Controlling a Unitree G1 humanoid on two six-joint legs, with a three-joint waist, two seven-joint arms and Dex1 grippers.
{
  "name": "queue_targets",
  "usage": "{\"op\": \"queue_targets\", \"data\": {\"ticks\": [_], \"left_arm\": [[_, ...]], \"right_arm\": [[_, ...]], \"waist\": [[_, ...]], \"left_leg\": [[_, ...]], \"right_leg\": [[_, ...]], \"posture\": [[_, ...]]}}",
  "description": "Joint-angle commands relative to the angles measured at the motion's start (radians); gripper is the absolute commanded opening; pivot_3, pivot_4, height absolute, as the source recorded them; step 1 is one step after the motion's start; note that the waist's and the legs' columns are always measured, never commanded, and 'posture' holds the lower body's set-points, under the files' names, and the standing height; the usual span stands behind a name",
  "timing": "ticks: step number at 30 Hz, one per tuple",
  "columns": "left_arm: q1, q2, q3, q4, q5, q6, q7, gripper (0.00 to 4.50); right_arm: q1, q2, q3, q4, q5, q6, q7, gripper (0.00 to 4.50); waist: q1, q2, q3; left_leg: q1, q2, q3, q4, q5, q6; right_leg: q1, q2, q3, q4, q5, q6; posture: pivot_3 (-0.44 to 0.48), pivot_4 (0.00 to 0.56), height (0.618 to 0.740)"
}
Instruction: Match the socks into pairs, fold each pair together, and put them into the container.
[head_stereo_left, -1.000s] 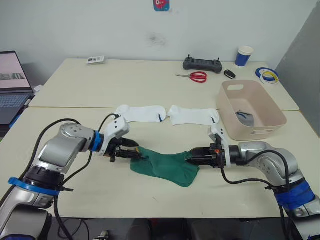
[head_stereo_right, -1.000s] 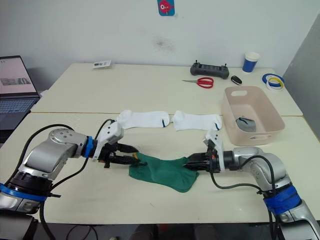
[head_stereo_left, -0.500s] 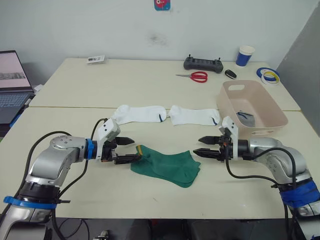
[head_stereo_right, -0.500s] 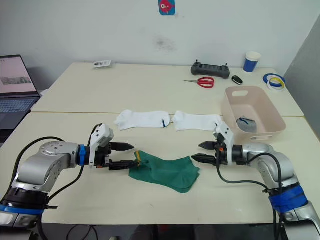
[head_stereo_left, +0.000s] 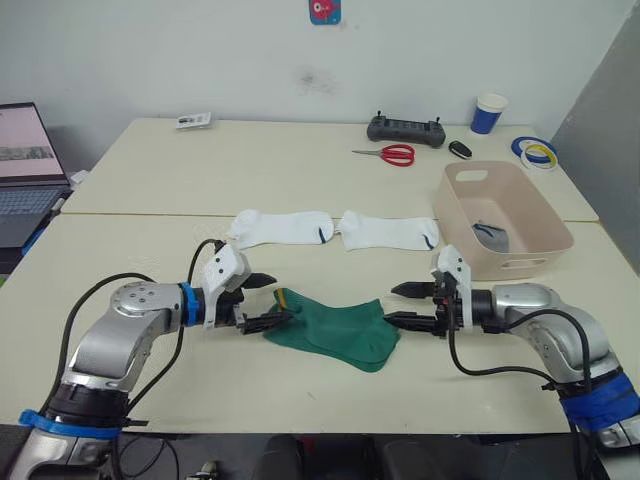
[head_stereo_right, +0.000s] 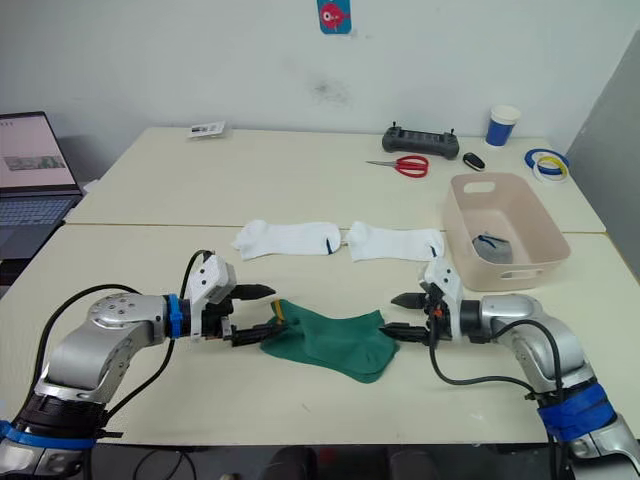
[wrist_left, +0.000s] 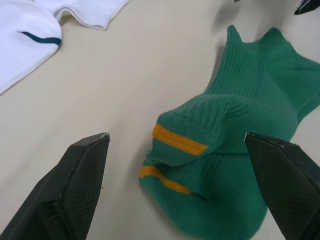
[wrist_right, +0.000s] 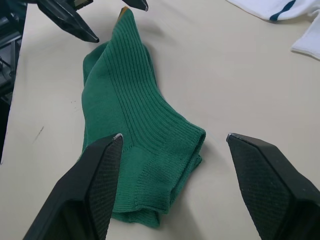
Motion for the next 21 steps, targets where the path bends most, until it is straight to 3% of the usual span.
{"op": "queue_targets", "data": {"ticks": [1, 6, 9, 11, 17, 21], "left_arm": [[-0.021, 0.017, -0.014, 0.026, 0.019, -0.042, -0.036, 3.32], [-0.052, -0.014, -0.036, 0.055, 0.017, -0.048, -0.049, 1.63], [-0.054, -0.016, -0.03, 0.039, 0.005, -0.036, -0.054, 0.7], [-0.051, -0.009, -0.019, 0.027, -0.005, -0.026, -0.06, 0.05], [-0.034, 0.035, 0.022, -0.01, -0.037, 0.0, -0.076, 0.0], [-0.014, 0.104, 0.066, -0.09, -0.101, 0.085, -0.111, 0.0]], "right_arm": [[-0.031, 0.026, 0.014, 0.031, -0.041, -0.035, -0.018, 3.56], [-0.029, 0.108, 0.025, 0.089, -0.066, -0.022, -0.069, 3.56], [-0.026, 0.12, 0.023, 0.086, -0.067, -0.02, -0.063, 2.98], [-0.024, 0.122, 0.018, 0.088, -0.066, -0.025, -0.059, 2.27], [-0.036, 0.101, -0.02, 0.055, -0.033, -0.01, -0.036, 0.16], [-0.046, 0.063, -0.048, -0.009, 0.016, 0.027, 0.001, 0.07]], "waist": [[0.0, 0.0, 0.0], [0.002, 0.0, 0.0], [0.002, 0.0, 0.0], [0.002, 0.0, 0.0], [0.001, 0.0, 0.0], [0.001, 0.0, 0.0]], "left_leg": [[0.0, 0.0, 0.0, 0.0, 0.0, 0.0], [0.0, 0.0, -0.001, 0.0, 0.0, 0.0], [-0.001, 0.0, 0.0, 0.0, 0.0, 0.0], [-0.001, 0.0, 0.0, 0.0, 0.0, 0.0], [0.0, 0.0, -0.001, 0.0, 0.0, 0.0], [-0.001, 0.0, -0.001, 0.0, 0.0, 0.0]], "right_leg": [[0.0, 0.0, 0.0, 0.0, 0.0, 0.0], [0.0, 0.0, 0.0, 0.0, 0.0, 0.0], [0.0, 0.0, 0.0, 0.0, 0.0, 0.0], [0.0, 0.0, 0.0, 0.0, 0.0, 0.0], [0.0, 0.0, 0.0, 0.0, 0.0, 0.0], [0.0, 0.0, 0.0, 0.0, 0.0, 0.0]], "posture": [[0.0, 0.15, 0.74], [0.0, 0.15, 0.74], [0.0, 0.15, 0.74], [0.0, 0.15, 0.74], [0.0, 0.15, 0.74], [0.0, 0.15, 0.74]]}}
